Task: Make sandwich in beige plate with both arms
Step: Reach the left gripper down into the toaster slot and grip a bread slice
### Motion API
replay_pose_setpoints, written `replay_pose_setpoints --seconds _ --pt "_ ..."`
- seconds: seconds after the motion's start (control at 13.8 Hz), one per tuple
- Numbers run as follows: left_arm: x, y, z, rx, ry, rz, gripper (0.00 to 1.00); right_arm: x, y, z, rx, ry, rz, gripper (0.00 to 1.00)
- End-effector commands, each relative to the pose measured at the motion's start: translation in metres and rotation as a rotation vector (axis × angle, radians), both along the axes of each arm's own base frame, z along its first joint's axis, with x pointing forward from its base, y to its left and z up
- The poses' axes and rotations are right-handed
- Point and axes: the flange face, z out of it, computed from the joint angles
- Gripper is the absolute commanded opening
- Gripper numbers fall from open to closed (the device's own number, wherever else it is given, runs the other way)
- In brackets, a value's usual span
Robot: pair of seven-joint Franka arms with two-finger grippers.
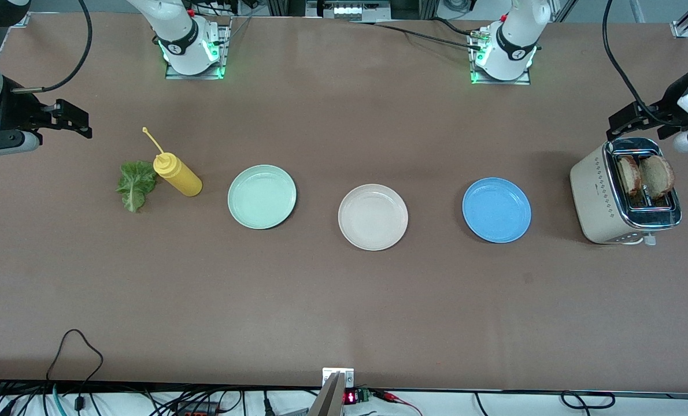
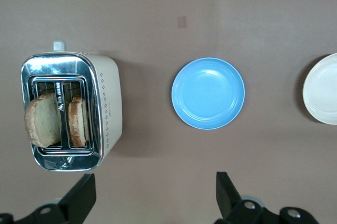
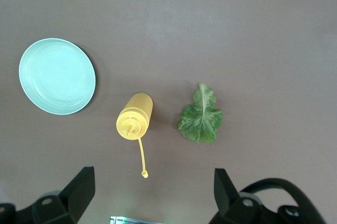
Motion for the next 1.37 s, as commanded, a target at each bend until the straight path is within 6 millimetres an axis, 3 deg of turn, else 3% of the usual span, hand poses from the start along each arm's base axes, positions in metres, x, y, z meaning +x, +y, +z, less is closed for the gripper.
replay_pose_setpoints --seconds 0.0,0.22,0.43,0.87,1.16,1.3 --pt "-0.007 0.0 0.006 -0.018 -0.001 0.006 1.0 0.0 0.002 0.002 0.001 0.007 -0.002 1.0" --pt "0.0 0.007 -0.005 -0.02 0.011 0.009 1.0 0.0 0.002 0.002 0.001 0.007 -0.002 1.0" --pt "0.028 0.065 -0.062 -0.024 0.063 0.096 1.0 0.0 0.001 0.002 0.001 0.007 -0.003 1.0" --pt "0.051 0.139 -0.163 -0.034 0.157 0.146 1.0 0.0 0.001 0.002 0.001 0.007 -0.005 1.0" --pt "0.058 0.164 -0.216 -0.012 0.205 0.145 1.0 0.0 0.001 0.002 0.001 0.007 -0.005 1.0" --pt "0.055 0.174 -0.229 -0.02 0.227 0.163 1.0 0.0 0.001 0.002 0.001 0.007 -0.005 1.0"
